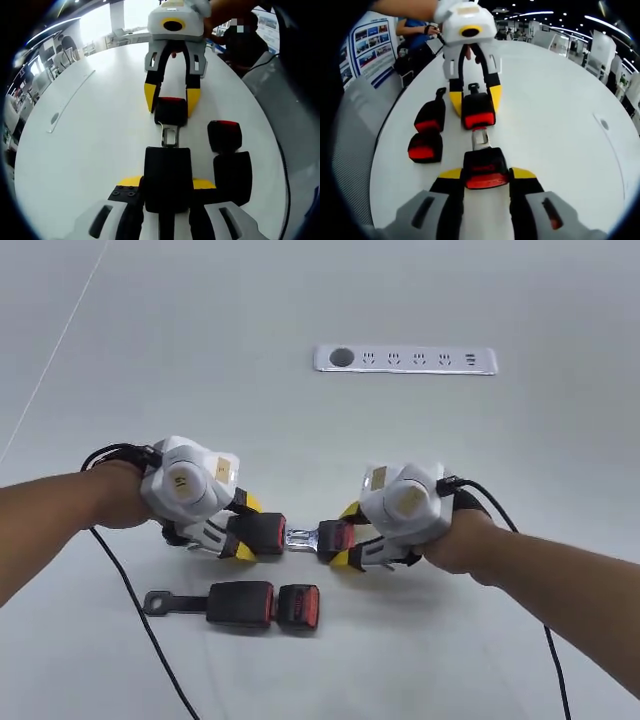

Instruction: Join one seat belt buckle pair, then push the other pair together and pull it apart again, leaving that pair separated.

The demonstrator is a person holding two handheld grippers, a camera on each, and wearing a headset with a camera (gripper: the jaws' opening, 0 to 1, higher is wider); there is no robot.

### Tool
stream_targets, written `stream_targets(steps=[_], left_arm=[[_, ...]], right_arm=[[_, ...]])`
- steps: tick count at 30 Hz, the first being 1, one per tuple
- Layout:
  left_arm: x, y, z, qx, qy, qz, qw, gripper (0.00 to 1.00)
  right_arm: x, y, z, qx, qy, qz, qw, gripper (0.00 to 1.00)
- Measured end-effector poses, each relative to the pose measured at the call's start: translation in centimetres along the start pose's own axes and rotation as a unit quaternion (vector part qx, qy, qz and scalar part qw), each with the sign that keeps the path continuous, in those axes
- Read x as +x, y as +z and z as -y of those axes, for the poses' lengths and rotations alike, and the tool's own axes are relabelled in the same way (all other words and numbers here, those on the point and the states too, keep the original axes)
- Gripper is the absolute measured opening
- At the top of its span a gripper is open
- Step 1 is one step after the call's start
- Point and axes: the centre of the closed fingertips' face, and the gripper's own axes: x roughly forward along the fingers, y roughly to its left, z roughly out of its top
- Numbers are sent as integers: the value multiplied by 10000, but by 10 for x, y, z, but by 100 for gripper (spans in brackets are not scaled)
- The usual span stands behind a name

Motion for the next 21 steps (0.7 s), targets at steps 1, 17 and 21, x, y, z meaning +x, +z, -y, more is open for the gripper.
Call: stream_targets(steps=[1,17,21], left_arm=[[0,0,0,1,-1,-2,10000,35],[0,-1,0,34,-45,-47,10000,35],[0,-2,-1,27,-51,-42,10000,35]], right_arm=[[-1,-1,0,-1,-1,-3,10000,35],[-21,-23,3,94,-49,-27,9999,35],[-27,-30,6,108,-50,-67,9999,35]])
